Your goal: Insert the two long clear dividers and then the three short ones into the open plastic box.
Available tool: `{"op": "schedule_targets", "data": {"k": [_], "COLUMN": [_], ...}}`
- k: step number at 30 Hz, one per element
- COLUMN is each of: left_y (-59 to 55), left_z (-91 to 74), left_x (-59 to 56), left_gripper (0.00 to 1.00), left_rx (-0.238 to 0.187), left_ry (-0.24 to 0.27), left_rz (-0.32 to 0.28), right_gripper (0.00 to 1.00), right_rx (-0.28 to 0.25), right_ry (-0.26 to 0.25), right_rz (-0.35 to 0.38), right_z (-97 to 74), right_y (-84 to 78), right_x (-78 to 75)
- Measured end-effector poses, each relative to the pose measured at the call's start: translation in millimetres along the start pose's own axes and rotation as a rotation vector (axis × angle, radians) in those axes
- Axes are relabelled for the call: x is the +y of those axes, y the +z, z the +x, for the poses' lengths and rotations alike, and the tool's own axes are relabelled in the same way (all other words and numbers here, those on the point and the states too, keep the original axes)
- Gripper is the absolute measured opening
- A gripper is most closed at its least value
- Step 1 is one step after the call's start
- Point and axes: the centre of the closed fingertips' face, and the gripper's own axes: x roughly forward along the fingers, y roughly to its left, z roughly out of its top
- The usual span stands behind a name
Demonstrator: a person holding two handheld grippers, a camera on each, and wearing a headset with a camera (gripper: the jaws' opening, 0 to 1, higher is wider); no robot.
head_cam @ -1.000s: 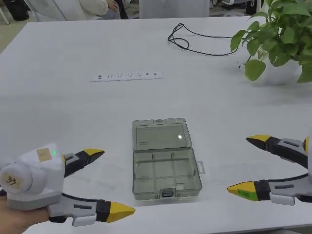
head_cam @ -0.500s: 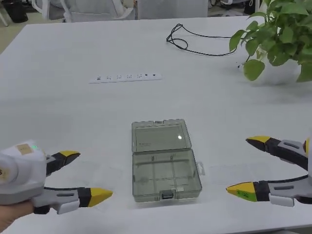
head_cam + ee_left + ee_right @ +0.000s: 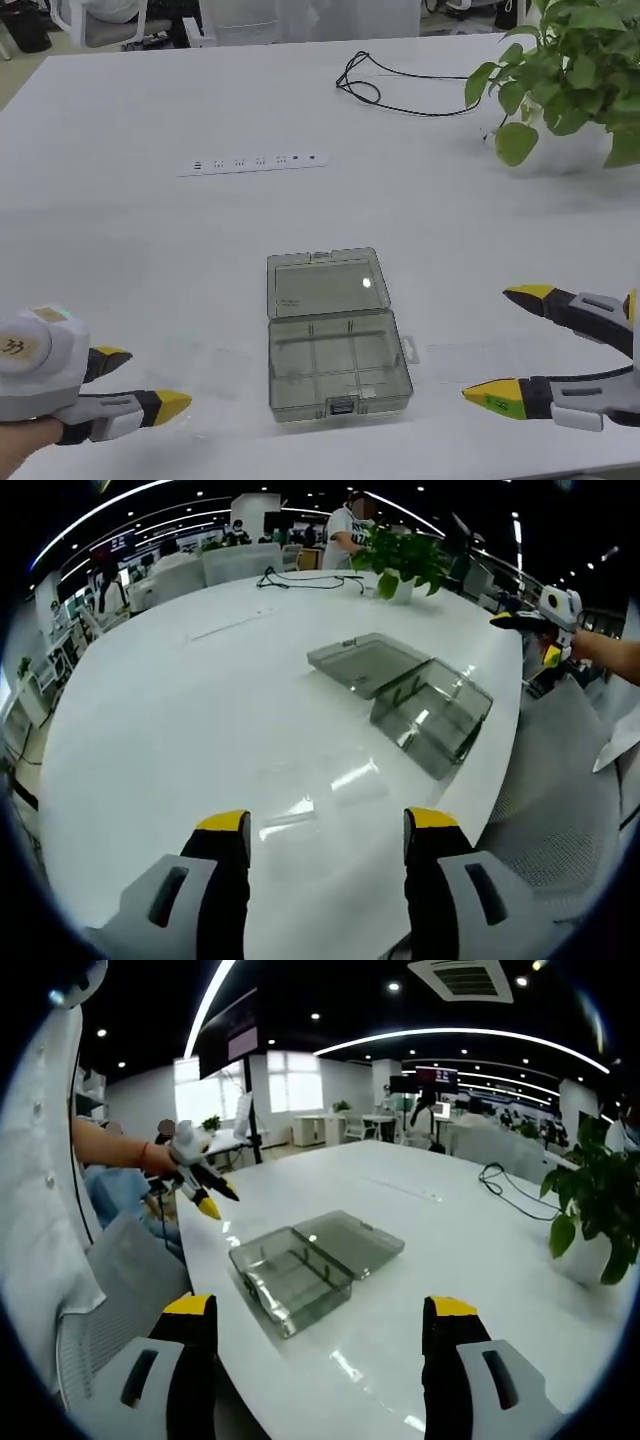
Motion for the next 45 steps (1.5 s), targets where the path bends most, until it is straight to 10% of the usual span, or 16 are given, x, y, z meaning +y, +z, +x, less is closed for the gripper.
{"op": "schedule_targets", "data": {"k": [15, 45], "left_y": [-26.2, -41.3], "left_z": [11.3, 25.7], "left_x": [22.1, 26.5], "left_gripper": [0.5, 0.35], "left_rx": [0.134, 0.272], "left_ry": [0.101, 0.161], "left_rz": [-0.076, -0.064], "right_gripper": [0.85, 0.84], "right_rx": [-0.005, -0.019], "right_ry": [0.001, -0.01], "right_rz": [0.018, 0.035], "right_z": [2.4, 1.9], "right_y": [-2.4, -3.6], "right_x": [-1.1, 0.5]}}
